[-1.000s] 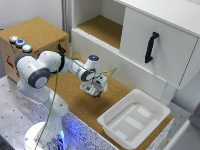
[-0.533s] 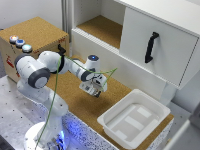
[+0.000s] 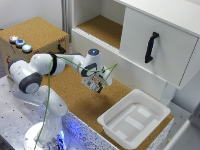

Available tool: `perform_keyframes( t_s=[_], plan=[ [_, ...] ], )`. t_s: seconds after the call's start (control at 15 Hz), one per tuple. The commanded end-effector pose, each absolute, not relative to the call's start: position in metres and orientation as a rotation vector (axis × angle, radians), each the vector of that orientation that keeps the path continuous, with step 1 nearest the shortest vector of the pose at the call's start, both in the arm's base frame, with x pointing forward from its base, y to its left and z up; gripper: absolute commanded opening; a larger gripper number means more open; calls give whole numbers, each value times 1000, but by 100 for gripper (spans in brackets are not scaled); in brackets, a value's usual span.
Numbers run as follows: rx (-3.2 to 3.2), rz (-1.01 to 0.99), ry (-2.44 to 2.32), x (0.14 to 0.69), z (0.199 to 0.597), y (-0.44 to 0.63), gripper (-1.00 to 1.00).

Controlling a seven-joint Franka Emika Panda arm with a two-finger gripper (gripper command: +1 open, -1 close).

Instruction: Move to the white box, then store the purple object

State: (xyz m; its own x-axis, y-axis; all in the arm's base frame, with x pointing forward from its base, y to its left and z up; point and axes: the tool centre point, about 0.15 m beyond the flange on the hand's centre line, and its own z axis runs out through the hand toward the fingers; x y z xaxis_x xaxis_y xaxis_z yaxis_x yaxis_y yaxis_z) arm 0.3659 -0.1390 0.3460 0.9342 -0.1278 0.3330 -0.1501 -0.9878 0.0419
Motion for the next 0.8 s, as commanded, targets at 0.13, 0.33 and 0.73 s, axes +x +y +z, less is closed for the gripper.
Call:
perform_keyframes(
  t_s=[0.13, 0.33, 0.73],
  plan=[
    [3026, 415, -635, 348, 369, -268, -100],
    [3017, 361, -894, 332, 351, -320, -100],
    [2913, 194, -1189, 305, 303, -388, -100]
  ],
)
